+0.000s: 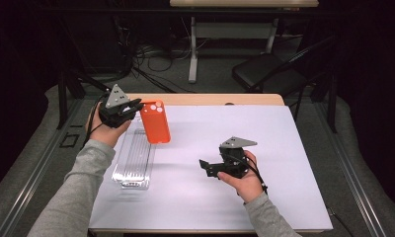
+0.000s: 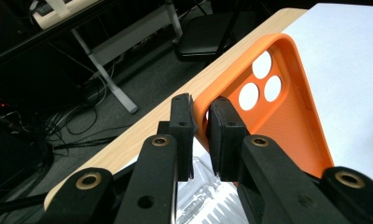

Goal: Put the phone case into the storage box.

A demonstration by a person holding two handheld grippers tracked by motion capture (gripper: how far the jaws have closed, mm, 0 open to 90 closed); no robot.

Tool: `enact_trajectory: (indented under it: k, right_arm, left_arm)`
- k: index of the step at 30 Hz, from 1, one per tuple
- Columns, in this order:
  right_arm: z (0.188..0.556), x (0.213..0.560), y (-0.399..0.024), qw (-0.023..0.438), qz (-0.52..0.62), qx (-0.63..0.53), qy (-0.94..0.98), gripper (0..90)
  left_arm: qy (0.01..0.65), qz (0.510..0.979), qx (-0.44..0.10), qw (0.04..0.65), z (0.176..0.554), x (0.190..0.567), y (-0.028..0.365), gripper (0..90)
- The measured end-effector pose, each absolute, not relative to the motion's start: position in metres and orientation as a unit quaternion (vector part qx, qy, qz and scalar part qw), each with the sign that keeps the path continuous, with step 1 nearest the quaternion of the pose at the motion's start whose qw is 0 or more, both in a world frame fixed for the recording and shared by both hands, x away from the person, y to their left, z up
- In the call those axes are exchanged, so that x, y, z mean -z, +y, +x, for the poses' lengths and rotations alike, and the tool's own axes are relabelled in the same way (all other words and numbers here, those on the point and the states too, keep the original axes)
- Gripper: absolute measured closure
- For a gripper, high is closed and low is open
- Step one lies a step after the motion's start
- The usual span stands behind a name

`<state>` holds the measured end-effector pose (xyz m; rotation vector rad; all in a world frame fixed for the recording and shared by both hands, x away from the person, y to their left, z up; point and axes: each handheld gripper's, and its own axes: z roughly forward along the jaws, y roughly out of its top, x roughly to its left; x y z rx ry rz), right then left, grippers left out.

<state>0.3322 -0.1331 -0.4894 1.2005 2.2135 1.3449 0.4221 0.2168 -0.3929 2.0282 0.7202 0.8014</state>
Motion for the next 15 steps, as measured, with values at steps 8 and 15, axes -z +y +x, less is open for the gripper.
enact_trajectory:
  k: [8, 15]
  right_arm:
    - [0.332, 0.493, -0.132, 0.134, 0.406, -0.465, 0.775, 6.0]
    - [0.332, 0.493, -0.132, 0.133, 0.407, -0.466, 0.774, 5.7]
  left_arm:
    - [0.287, 0.802, -0.327, 0.409, 0.428, 0.395, 0.224, 81.0]
    - [0.29, 0.798, -0.335, 0.409, 0.432, 0.396, 0.231, 81.0]
